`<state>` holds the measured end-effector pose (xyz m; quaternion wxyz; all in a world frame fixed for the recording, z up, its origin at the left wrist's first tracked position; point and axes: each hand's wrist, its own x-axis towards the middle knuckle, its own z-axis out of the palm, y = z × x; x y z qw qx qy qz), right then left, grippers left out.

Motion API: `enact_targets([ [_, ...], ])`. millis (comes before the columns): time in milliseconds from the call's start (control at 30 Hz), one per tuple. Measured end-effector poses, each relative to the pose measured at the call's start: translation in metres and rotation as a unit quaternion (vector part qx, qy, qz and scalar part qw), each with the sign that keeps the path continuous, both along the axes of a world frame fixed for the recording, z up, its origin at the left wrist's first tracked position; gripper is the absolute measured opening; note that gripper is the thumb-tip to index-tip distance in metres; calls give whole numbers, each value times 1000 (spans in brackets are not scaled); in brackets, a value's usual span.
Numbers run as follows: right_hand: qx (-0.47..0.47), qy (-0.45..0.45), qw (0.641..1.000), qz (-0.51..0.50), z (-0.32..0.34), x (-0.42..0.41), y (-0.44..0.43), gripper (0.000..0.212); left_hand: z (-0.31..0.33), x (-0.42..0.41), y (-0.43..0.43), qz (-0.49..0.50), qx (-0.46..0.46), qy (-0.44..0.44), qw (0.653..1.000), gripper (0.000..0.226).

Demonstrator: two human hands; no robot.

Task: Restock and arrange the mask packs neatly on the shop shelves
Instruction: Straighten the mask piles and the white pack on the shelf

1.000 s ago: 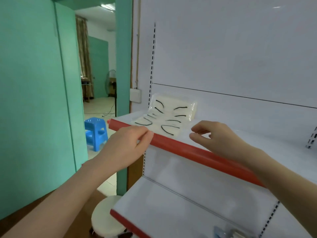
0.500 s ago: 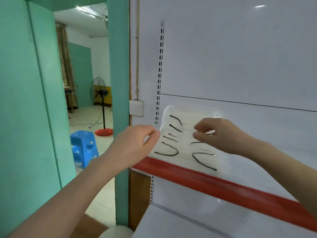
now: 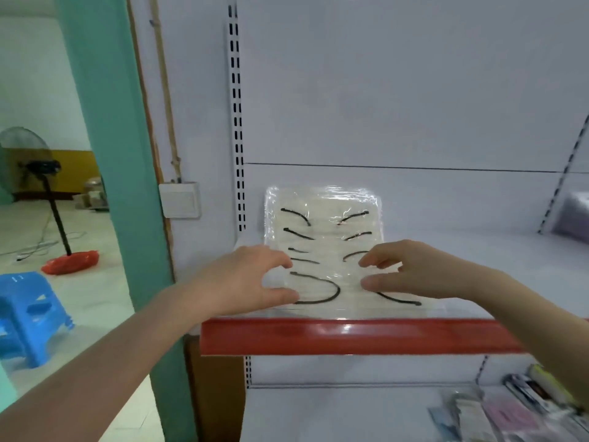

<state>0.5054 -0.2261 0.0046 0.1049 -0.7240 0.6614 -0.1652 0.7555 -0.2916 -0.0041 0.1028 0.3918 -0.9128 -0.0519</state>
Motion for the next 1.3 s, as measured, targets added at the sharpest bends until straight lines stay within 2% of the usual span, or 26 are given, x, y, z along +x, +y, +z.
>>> enact_targets([
  [133, 40, 8, 999, -25, -6, -5, 8, 44, -3, -8, -10, -49, 48, -13, 998, 63],
  [233, 49, 29, 998, -28, -7, -4, 7, 45, -4, -14, -16, -65, 51, -32, 996, 67],
  [433, 19, 31, 997, -74, -11, -6, -9, 40, -2, -29, -31, -42, 21, -46, 998, 59],
  [533, 32, 51, 997, -51, -9, -10, -17, 39, -3, -30, -38, -23, 28, -50, 998, 61],
  [700, 35, -29, 997, -55, 11, -34, -23, 39, -5, -27, -41, -26, 59, -72, 995, 67],
  [767, 46, -18, 995, -83, 13, -46, -32, 48, -6, -29, -41, -18, 59, -79, 995, 66],
  [900, 139, -43, 981, -129, 9, -55, -51, 80, -7, -33, -44, -4, 57, -79, 995, 62],
  [1000, 154, -54, 977, -136, 2, -54, -60, 90, -7, -33, -47, -5, 68, -66, 996, 60],
  [1133, 130, -92, 978, -136, 2, -57, -61, 88, -10, -33, -51, -2, 77, -52, 996, 62],
  [1300, 78, -222, 955, -179, 0, -61, -59, 80, -12, -33, -53, 2, 81, -36, 996, 65],
])
